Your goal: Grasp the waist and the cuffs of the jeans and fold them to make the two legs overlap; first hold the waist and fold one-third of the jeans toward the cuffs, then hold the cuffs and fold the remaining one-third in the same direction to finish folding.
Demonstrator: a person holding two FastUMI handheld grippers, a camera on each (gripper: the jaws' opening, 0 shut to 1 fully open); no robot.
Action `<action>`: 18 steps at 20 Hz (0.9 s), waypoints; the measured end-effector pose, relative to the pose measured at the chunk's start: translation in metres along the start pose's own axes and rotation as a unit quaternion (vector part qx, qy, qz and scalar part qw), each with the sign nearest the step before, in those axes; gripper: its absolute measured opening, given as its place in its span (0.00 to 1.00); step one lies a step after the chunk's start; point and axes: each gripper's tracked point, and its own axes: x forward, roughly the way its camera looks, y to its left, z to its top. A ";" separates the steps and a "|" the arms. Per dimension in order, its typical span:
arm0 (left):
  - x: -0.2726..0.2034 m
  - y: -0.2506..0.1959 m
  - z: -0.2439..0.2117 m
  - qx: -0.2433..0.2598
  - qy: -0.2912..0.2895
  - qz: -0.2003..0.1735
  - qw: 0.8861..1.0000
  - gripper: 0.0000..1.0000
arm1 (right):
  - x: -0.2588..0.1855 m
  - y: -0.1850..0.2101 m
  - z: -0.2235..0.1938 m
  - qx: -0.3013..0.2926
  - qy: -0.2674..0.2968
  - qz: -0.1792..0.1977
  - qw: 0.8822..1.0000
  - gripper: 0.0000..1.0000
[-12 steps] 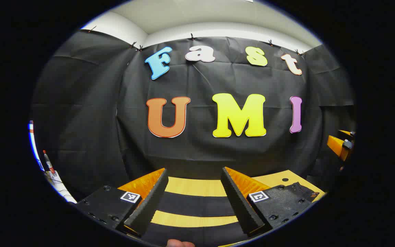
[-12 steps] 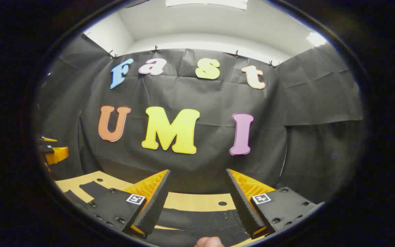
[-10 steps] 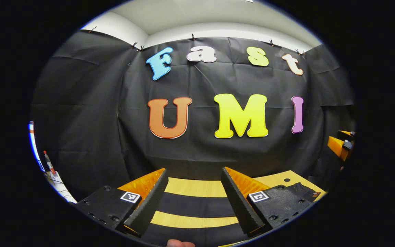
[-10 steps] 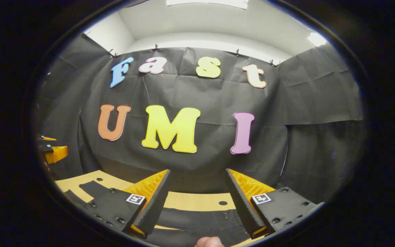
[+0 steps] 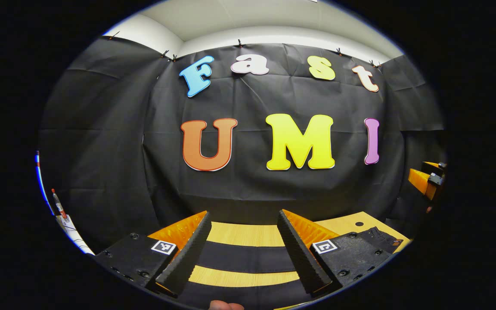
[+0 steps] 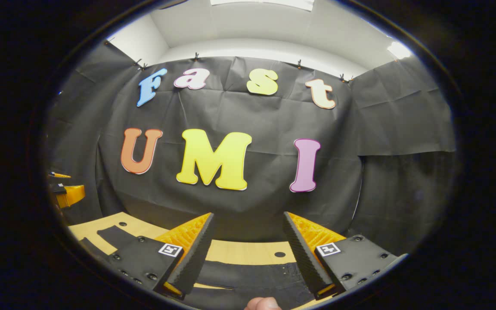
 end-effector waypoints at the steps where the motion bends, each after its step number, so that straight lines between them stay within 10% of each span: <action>1: -0.001 0.001 -0.003 -0.002 0.002 0.003 1.000 0.99 | 0.001 -0.001 -0.003 0.000 0.002 0.001 1.000 0.95; 13: -0.006 0.060 -0.063 -0.048 0.080 0.051 0.994 0.99 | 0.007 -0.083 -0.061 0.040 0.092 -0.047 0.994 0.97; 18: -0.051 0.129 -0.160 -0.144 0.202 0.110 0.962 0.99 | -0.022 -0.146 -0.147 0.156 0.230 -0.069 0.958 0.97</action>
